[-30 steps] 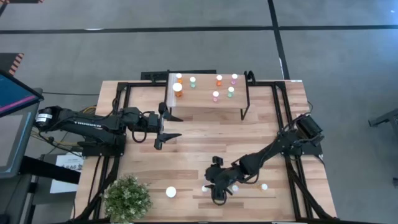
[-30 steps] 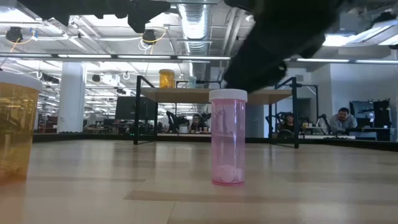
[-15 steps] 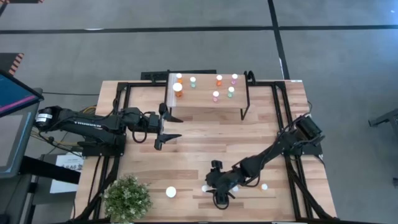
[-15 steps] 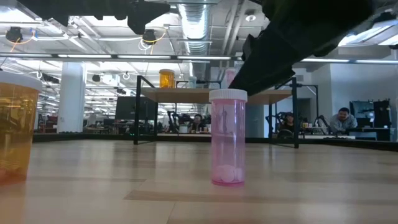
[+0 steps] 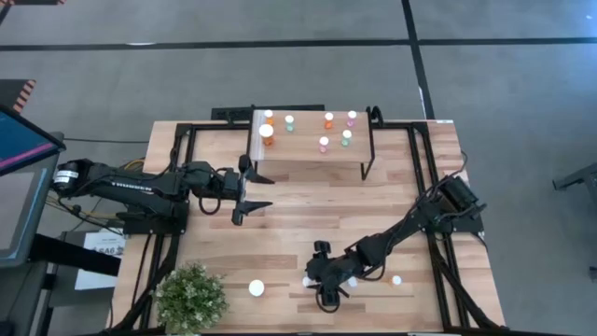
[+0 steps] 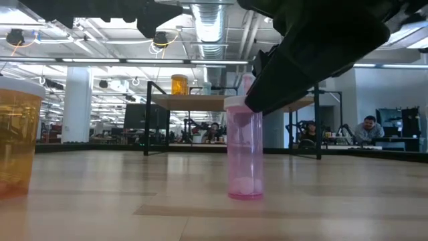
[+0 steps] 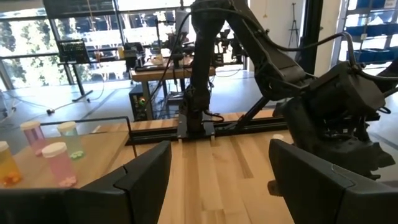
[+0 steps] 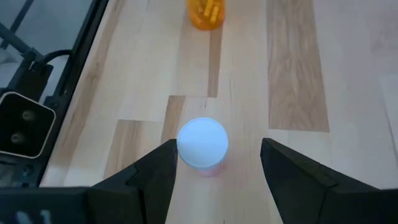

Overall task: Pick and place medicine bottles onto shelf by color
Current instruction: Put the pink small pill bottle on the shelf

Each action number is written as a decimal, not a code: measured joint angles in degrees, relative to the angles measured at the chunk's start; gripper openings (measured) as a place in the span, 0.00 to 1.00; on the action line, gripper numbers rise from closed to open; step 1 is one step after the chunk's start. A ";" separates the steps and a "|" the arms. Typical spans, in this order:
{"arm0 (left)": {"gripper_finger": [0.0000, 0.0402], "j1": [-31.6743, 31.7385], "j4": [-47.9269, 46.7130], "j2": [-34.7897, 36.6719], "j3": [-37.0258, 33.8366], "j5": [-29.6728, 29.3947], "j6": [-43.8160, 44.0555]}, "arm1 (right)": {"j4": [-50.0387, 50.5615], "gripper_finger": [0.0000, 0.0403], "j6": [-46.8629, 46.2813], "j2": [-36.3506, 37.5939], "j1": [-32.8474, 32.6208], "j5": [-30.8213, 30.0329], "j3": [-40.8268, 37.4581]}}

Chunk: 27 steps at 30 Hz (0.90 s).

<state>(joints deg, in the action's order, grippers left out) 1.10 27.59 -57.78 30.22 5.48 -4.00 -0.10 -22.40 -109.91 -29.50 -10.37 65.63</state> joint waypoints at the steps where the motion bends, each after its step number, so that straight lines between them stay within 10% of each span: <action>1: 0.65 0.00 0.00 0.00 0.00 -0.01 -0.03 | 0.07 0.63 0.06 0.00 0.08 0.01 0.00; 19: 0.65 0.00 -0.17 0.00 0.00 -0.18 -0.75 | 0.02 0.27 2.13 0.06 1.92 3.30 0.00; 27: 0.65 -0.01 -1.31 0.00 0.00 -0.21 -0.75 | 3.48 0.28 4.98 5.82 4.65 6.02 -0.04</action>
<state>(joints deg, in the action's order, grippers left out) 1.09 26.29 -57.78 30.22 5.27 -4.75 3.38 -17.41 -104.09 -24.85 -4.35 65.58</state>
